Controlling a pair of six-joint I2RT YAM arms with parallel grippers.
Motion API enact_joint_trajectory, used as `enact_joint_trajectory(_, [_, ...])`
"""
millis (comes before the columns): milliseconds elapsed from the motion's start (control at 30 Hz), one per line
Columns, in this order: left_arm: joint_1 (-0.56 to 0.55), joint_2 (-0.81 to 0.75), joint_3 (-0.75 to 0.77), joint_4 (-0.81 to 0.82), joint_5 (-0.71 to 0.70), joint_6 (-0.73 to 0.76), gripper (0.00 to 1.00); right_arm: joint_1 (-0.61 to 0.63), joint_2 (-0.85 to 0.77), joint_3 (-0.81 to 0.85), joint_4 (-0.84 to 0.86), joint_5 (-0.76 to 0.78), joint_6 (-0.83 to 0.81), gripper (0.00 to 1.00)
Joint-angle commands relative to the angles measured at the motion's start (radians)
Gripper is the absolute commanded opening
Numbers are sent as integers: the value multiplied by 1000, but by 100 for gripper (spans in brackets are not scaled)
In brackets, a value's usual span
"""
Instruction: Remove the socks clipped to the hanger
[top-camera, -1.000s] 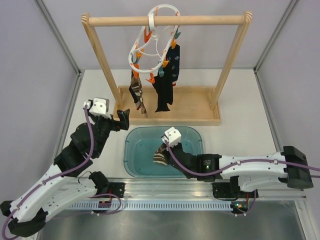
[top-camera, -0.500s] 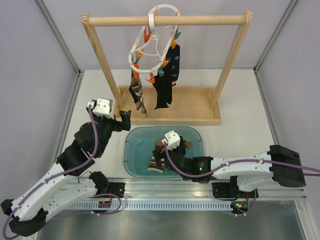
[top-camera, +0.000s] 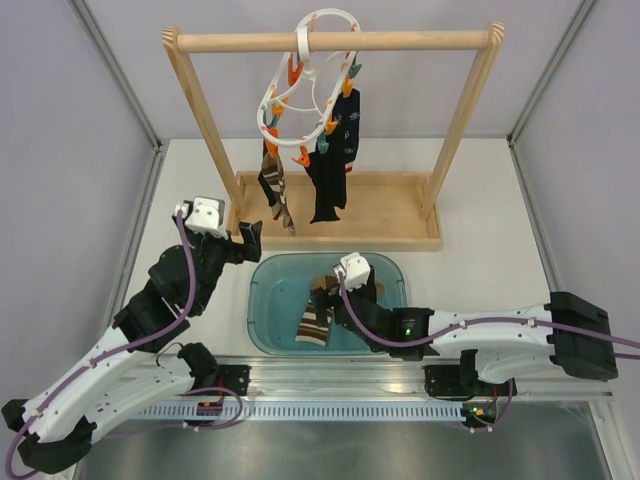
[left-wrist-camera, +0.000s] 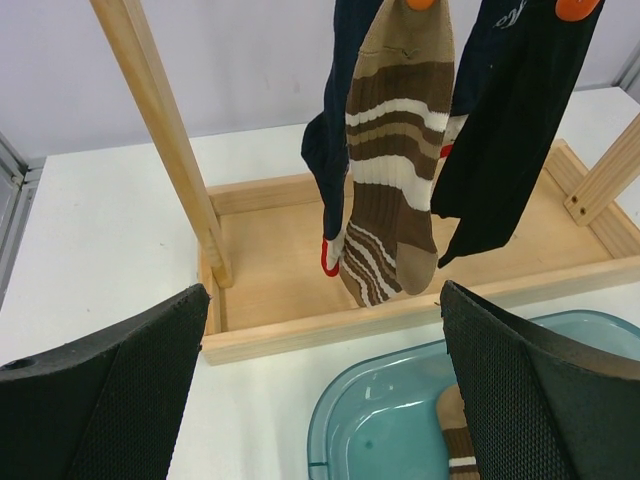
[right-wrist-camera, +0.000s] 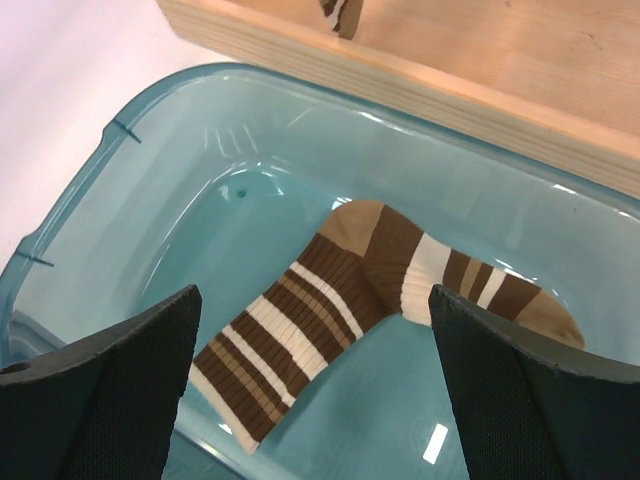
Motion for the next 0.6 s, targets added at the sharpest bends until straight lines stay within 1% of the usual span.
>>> enact_joint_trajectory(0, [2,-15,-10,33,13,32,100,-45,-50,-21,64,-27,17,98])
enact_joint_trajectory(133, [2,-23,-14,36,27,37,100,-90,-43,-17,77,-75,-4,98])
enact_joint_trajectory(333, [3,-18,-16,36,28,40,100,-136,-70,-41,175,-152,-44,98])
enact_joint_trajectory(433, [3,-15,-16,39,35,42,100,-165,-76,-23,190,-193,-84,98])
enact_joint_trajectory(567, [3,-9,-14,38,36,42,100,-205,-79,26,253,-267,-128,98])
